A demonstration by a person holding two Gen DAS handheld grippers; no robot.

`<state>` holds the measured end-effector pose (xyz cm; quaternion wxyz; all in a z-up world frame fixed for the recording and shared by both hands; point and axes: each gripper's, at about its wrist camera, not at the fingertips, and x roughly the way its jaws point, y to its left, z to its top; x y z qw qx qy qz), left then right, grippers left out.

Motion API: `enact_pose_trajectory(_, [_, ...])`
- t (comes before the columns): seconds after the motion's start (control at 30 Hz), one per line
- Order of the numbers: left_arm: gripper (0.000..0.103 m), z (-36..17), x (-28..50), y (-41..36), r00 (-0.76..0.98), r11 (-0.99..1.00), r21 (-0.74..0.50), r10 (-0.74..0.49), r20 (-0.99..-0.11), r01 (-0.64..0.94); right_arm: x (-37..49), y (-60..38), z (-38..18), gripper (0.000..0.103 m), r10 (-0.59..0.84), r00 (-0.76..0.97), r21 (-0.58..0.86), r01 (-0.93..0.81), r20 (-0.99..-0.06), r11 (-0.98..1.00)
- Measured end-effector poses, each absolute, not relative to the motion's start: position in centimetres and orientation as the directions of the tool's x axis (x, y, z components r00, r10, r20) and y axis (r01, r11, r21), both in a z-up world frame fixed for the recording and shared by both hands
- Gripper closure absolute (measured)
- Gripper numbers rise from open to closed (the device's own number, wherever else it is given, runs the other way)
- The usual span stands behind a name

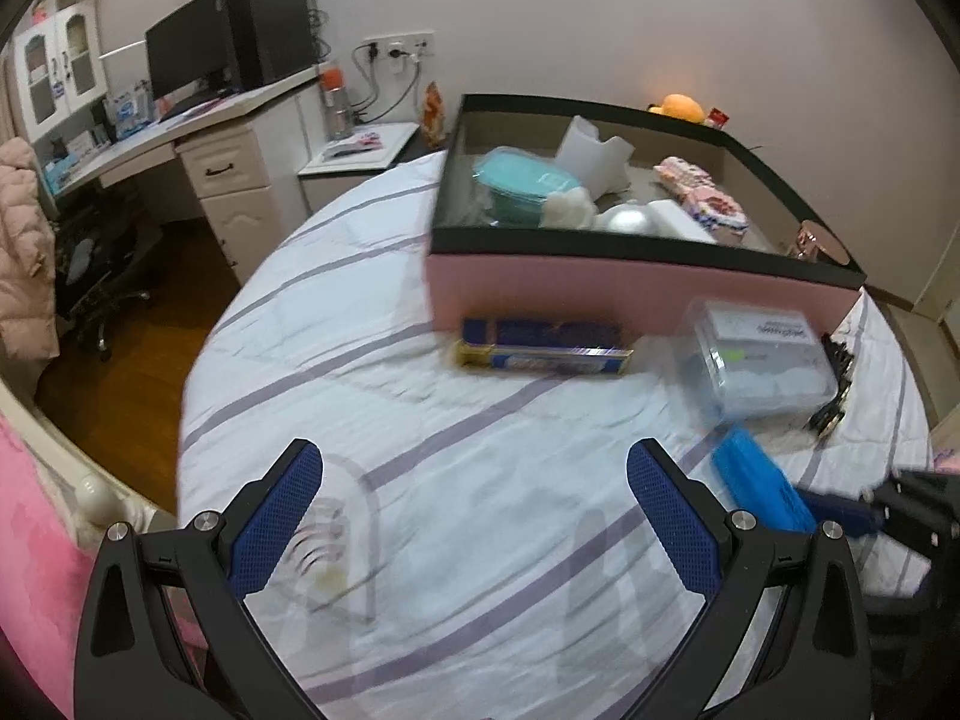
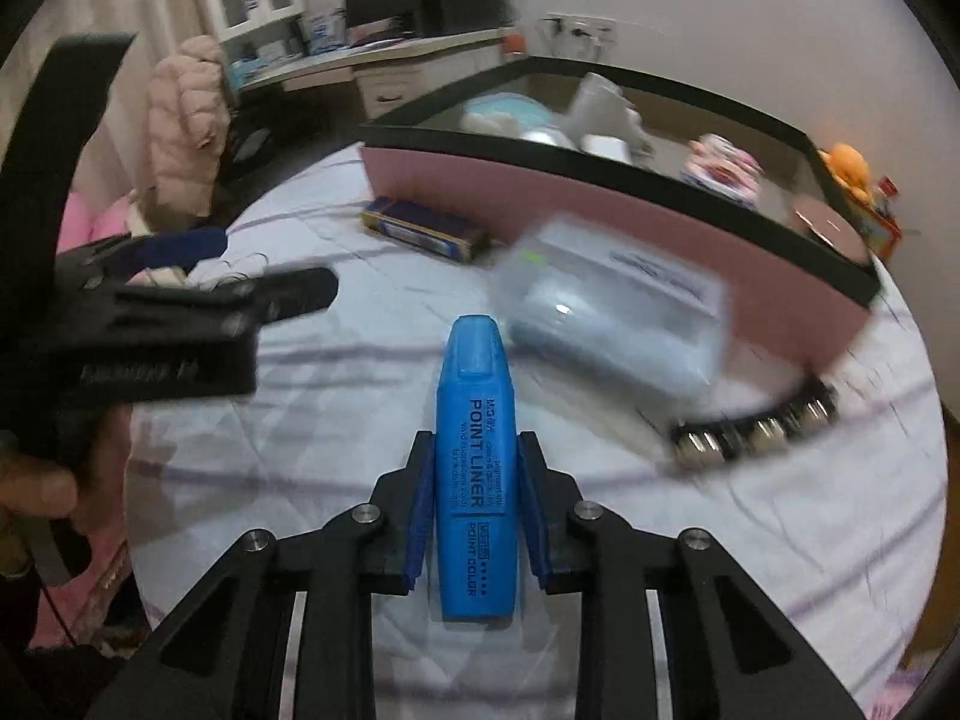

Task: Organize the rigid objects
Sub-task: 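Grasp the blue highlighter with the right tool while the left tool grasps the dark blue box, then carry the highlighter and blue box into the tray and open both tools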

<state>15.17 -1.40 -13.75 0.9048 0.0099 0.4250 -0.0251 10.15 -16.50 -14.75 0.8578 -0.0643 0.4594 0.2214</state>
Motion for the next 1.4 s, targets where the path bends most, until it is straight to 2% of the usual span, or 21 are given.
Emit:
enact_pose_trajectory(0.47, [0.001,-16.6,22.0,-4.3,0.571,0.997,-0.015,-0.055,-0.819,0.074,10.1,-18.5,-14.5,0.076,0.311,0.503,0.119,-0.377,-0.806,0.918])
enact_pose_trajectory(0.5, [0.002,-16.5,22.2,-4.2,0.571,0.997,-0.032,-0.067,-0.818,0.070,10.1,-18.5,-14.4,0.076,0.311,0.503,0.120,-0.376,-0.806,0.919])
enact_pose_trajectory(0.57, [0.019,-16.3,22.0,-3.9,0.582,0.998,-0.038,-0.065,-0.811,0.057,9.9,-18.4,-14.4,0.076,0.309,0.505,0.118,-0.374,-0.806,0.920])
enact_pose_trajectory(0.77, [0.020,-15.7,20.1,-2.9,0.595,0.994,-0.086,-0.109,-0.796,0.067,9.4,-18.5,-13.6,0.076,0.322,0.512,0.144,-0.357,-0.797,0.923])
enact_pose_trajectory(1.13, [0.020,-10.2,16.1,-1.6,0.686,0.994,-0.059,-0.105,-0.720,0.090,8.0,-18.9,-7.9,0.076,0.369,0.613,0.177,-0.351,-0.699,0.919])
enact_pose_trajectory(1.4, [0.020,-5.9,17.7,-1.7,0.740,0.990,-0.070,-0.139,-0.659,0.123,12.4,-19.2,-4.4,0.076,0.325,0.694,0.147,-0.305,-0.643,0.941])
